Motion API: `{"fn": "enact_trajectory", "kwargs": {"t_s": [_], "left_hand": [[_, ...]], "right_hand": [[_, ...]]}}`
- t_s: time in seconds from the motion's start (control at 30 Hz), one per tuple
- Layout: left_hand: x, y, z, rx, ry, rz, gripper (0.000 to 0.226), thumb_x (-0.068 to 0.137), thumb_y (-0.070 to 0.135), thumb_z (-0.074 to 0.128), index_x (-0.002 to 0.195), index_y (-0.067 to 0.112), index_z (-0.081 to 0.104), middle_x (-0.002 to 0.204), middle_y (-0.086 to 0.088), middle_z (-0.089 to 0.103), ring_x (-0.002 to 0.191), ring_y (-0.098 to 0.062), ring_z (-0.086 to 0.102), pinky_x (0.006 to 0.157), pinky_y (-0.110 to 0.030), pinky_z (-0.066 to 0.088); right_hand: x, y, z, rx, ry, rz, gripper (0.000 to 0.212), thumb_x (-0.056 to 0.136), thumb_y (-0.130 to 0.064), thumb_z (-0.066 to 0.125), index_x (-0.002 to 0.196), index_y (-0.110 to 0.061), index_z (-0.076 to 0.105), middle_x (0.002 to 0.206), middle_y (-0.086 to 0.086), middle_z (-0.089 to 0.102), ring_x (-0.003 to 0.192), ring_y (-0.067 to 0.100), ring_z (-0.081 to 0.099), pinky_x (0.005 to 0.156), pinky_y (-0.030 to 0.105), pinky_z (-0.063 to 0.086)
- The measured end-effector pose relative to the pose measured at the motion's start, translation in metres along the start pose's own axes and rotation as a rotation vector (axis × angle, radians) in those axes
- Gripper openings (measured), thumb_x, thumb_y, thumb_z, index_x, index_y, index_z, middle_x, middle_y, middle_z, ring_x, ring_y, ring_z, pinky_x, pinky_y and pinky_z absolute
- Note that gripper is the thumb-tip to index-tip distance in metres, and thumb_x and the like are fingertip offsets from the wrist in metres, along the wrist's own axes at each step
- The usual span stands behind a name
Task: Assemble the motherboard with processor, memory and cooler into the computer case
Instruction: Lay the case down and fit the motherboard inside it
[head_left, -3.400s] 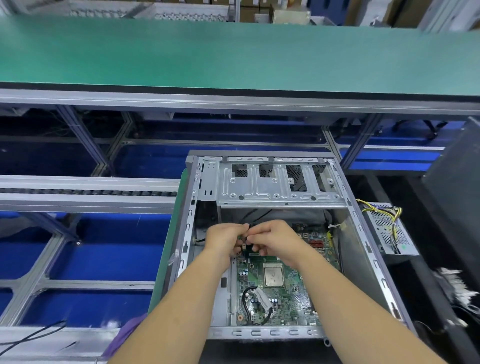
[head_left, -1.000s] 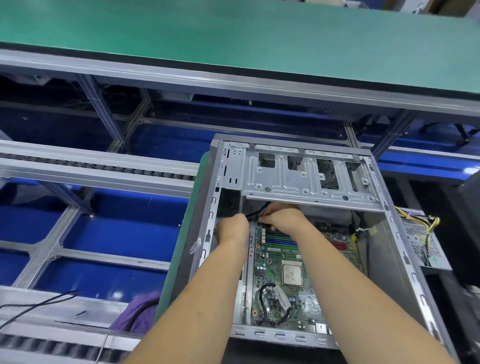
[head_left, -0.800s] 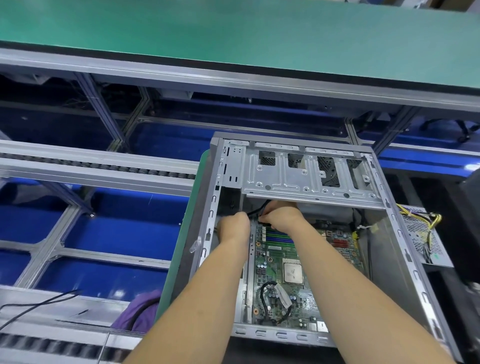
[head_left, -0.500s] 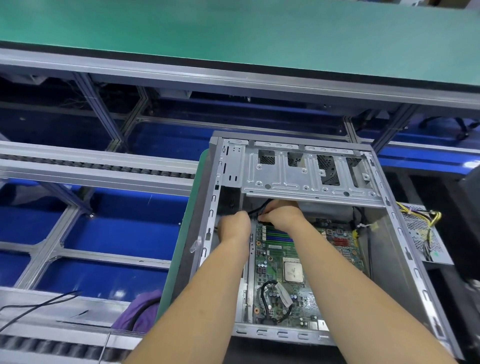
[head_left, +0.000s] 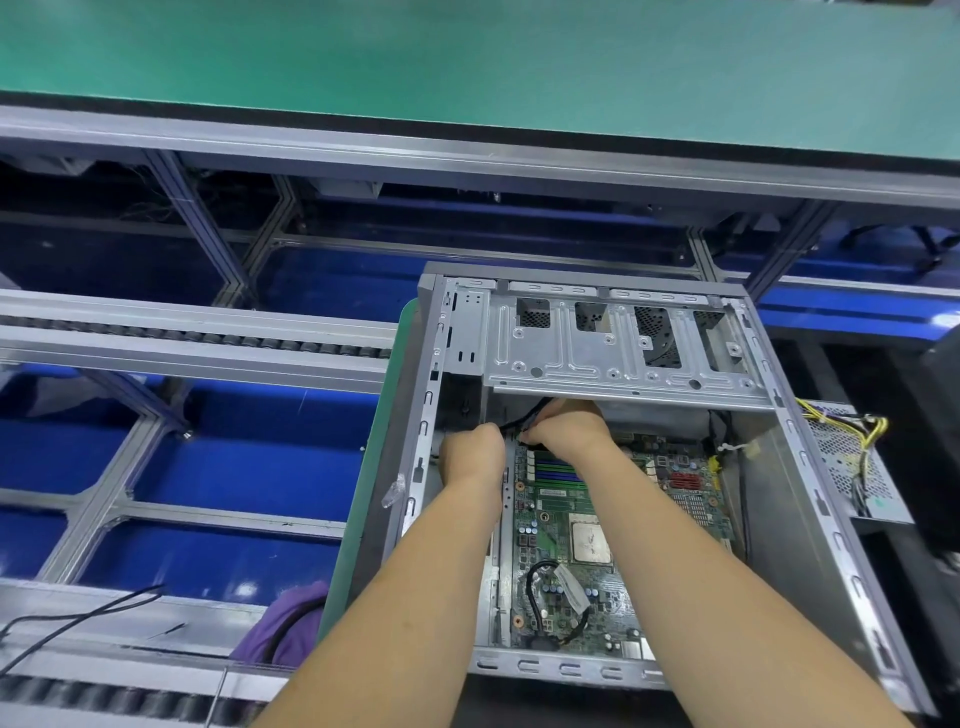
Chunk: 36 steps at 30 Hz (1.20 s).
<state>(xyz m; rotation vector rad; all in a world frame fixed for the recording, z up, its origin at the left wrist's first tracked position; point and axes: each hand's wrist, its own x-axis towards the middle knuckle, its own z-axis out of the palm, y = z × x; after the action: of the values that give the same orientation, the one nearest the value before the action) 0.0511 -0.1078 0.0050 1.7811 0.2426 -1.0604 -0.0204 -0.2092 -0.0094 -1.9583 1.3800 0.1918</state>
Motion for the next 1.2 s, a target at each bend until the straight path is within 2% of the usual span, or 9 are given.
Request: {"fn": "enact_trajectory", "kwargs": {"t_s": [0.33, 0.4, 0.47, 0.57, 0.73, 0.87, 0.97, 1.07, 1.2], "left_hand": [[-0.003, 0.002, 0.000, 0.031, -0.014, -0.016, 0.006, 0.087, 0.008, 0.049, 0.081, 0.008, 0.048, 0.071, -0.007, 0.043, 0.062, -0.021, 0.037, 0.073, -0.033, 0.042], [-0.004, 0.003, 0.000, 0.023, -0.018, -0.018, 0.003, 0.088, 0.008, 0.049, 0.088, 0.006, 0.050, 0.072, -0.007, 0.043, 0.064, -0.021, 0.039, 0.075, -0.033, 0.042], [-0.004, 0.003, 0.000, 0.028, -0.017, -0.012, 0.005, 0.089, 0.009, 0.049, 0.093, 0.005, 0.050, 0.075, -0.007, 0.045, 0.067, -0.022, 0.041, 0.075, -0.034, 0.042], [-0.001, 0.000, -0.001, 0.076, 0.010, 0.023, 0.005, 0.090, 0.010, 0.050, 0.093, 0.006, 0.051, 0.077, -0.007, 0.046, 0.070, -0.022, 0.043, 0.075, -0.034, 0.042], [0.006, -0.003, -0.003, 0.838, -0.046, 0.338, 0.010, 0.093, 0.006, 0.056, 0.088, 0.011, 0.050, 0.069, -0.001, 0.039, 0.065, -0.016, 0.041, 0.065, -0.025, 0.043], [0.001, 0.003, -0.010, 1.332, -0.030, 0.568, 0.014, 0.098, 0.014, 0.058, 0.111, 0.011, 0.062, 0.072, 0.000, 0.040, 0.077, -0.016, 0.046, 0.065, -0.024, 0.038], [0.003, 0.003, -0.011, 1.543, -0.024, 0.691, 0.020, 0.099, 0.012, 0.053, 0.117, 0.009, 0.062, 0.097, -0.004, 0.054, 0.091, -0.019, 0.054, 0.071, -0.024, 0.039], [0.009, 0.002, -0.009, 1.728, -0.059, 0.766, 0.022, 0.100, 0.009, 0.050, 0.119, 0.009, 0.061, 0.120, -0.004, 0.059, 0.111, -0.019, 0.058, 0.073, -0.024, 0.039], [0.006, 0.003, -0.008, 1.843, -0.045, 0.778, 0.023, 0.098, 0.004, 0.051, 0.117, 0.008, 0.062, 0.103, -0.005, 0.060, 0.099, -0.019, 0.058, 0.071, -0.025, 0.038]], "right_hand": [[-0.003, 0.008, -0.001, 0.264, 0.001, 0.023, 0.022, 0.085, -0.013, 0.079, 0.105, -0.006, 0.075, 0.108, 0.009, 0.072, 0.103, 0.026, 0.066, 0.095, 0.037, 0.055], [-0.004, 0.010, -0.002, 0.397, 0.010, 0.052, 0.015, 0.084, -0.007, 0.078, 0.098, -0.012, 0.077, 0.097, 0.004, 0.070, 0.086, 0.018, 0.064, 0.075, 0.027, 0.057], [-0.006, 0.012, -0.003, 0.478, -0.013, 0.075, 0.012, 0.085, -0.004, 0.074, 0.090, -0.014, 0.078, 0.083, 0.005, 0.065, 0.063, 0.013, 0.051, 0.046, 0.019, 0.042], [-0.007, 0.015, -0.005, 0.491, -0.046, 0.099, 0.015, 0.086, -0.006, 0.068, 0.091, -0.017, 0.077, 0.080, 0.009, 0.058, 0.059, 0.015, 0.041, 0.040, 0.020, 0.030], [0.000, 0.016, -0.011, 0.002, -0.045, -0.039, 0.019, 0.097, -0.026, 0.052, 0.081, -0.027, 0.060, 0.068, -0.006, 0.055, 0.067, 0.013, 0.051, 0.061, 0.024, 0.041], [-0.002, 0.023, -0.006, -0.301, 0.042, -0.259, 0.016, 0.100, -0.029, 0.050, 0.088, -0.039, 0.050, 0.053, -0.006, 0.046, 0.049, 0.009, 0.043, 0.044, 0.026, 0.030], [-0.003, 0.024, -0.008, -0.391, -0.001, -0.319, 0.029, 0.101, -0.028, 0.052, 0.122, -0.047, 0.056, 0.080, -0.010, 0.063, 0.063, 0.011, 0.055, 0.053, 0.025, 0.042], [-0.003, 0.019, -0.006, -0.496, 0.022, -0.343, 0.028, 0.101, -0.025, 0.054, 0.124, -0.037, 0.065, 0.119, -0.002, 0.068, 0.092, 0.024, 0.062, 0.079, 0.035, 0.056], [-0.003, 0.008, 0.000, -0.586, 0.054, -0.343, 0.017, 0.097, -0.016, 0.058, 0.107, -0.021, 0.072, 0.110, 0.005, 0.068, 0.093, 0.030, 0.063, 0.082, 0.036, 0.057]]}}
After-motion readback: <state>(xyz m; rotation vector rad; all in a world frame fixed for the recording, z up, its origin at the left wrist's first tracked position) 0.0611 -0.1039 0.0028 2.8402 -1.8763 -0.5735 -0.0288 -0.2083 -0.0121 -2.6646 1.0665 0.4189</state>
